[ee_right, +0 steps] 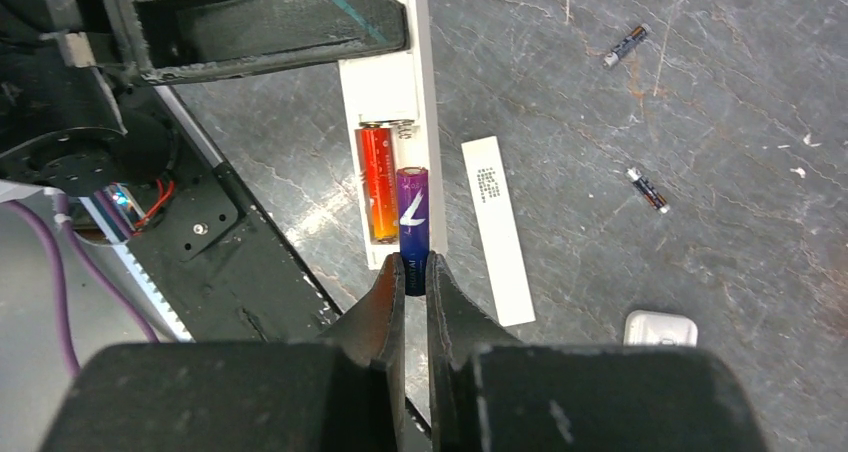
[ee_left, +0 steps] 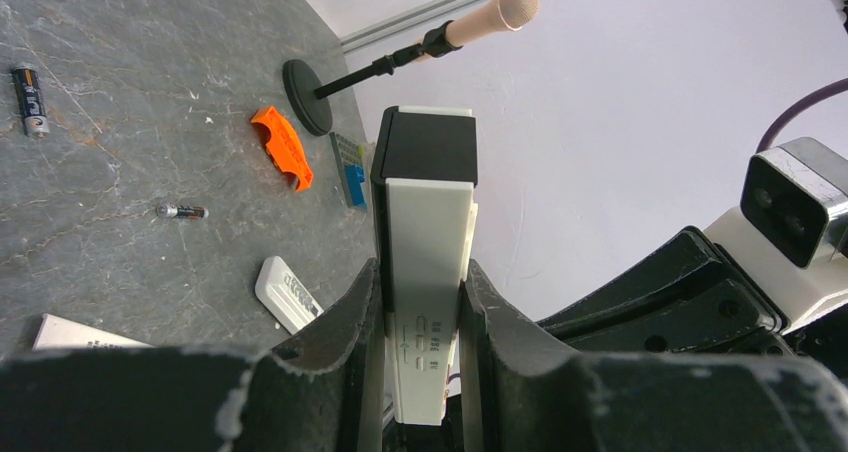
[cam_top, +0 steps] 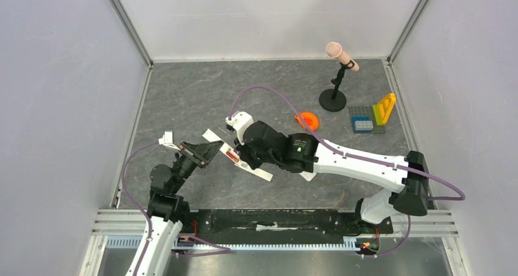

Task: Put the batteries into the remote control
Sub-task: Load the battery into the remote control.

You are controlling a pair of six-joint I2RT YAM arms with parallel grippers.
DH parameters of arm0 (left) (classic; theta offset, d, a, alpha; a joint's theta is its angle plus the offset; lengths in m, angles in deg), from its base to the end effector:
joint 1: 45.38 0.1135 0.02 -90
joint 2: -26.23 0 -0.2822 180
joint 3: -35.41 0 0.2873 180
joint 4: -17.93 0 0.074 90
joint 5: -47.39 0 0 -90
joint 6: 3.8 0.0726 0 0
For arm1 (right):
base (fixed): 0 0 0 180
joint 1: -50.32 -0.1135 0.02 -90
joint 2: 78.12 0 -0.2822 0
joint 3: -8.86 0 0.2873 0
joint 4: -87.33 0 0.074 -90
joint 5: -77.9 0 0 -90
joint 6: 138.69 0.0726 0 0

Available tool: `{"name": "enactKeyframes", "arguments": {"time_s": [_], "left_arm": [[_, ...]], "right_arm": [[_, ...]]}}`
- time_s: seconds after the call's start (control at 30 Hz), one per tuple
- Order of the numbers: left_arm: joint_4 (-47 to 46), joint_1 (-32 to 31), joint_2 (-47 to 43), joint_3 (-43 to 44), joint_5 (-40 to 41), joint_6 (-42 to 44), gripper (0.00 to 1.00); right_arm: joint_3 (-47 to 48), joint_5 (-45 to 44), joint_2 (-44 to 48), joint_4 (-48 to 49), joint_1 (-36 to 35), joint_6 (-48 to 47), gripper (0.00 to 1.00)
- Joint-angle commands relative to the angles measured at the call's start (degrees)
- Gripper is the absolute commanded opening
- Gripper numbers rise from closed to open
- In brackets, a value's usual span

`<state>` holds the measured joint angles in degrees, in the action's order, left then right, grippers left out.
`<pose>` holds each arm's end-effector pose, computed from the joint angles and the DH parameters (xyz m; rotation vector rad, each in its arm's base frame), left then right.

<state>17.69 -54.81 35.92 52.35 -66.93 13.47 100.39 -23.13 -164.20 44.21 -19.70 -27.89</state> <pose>0.1587 -0.0567 0.2155 -0.5002 1.5534 -1.4447 0.1503 0.3728 0.3336 -0.8558 2.1296 0.6467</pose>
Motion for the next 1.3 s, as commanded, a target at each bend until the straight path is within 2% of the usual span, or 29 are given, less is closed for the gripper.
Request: {"name": "enactKeyframes", "arguments": {"time_s": [0.0, 0.17, 0.7, 1.27], "left_arm": [[-1.68, 0.29, -0.42, 0.20, -1.68, 1.80, 0.02], [-1.68, 0.29, -0.37, -0.03, -1.54, 1.73, 0.02], [-1.68, 0.29, -0.27, -0.14, -2.58, 1.65, 0.02], [-1.64, 0.29, -0.67, -0.53, -3.03, 1.18, 0.02]], "right_arm": [[2.99, -2.19, -0.64, -1.18, -0.47, -2.63, 0.03], [3.49, 0.20, -0.89, -1.72, -0.66, -4.11, 0.04], [4.67, -0.18, -3.60, -2.28, -1.09, -4.82, 0.05], [6.20, -1.42, -5.95, -3.47, -1.17, -5.21, 0.11]]}}
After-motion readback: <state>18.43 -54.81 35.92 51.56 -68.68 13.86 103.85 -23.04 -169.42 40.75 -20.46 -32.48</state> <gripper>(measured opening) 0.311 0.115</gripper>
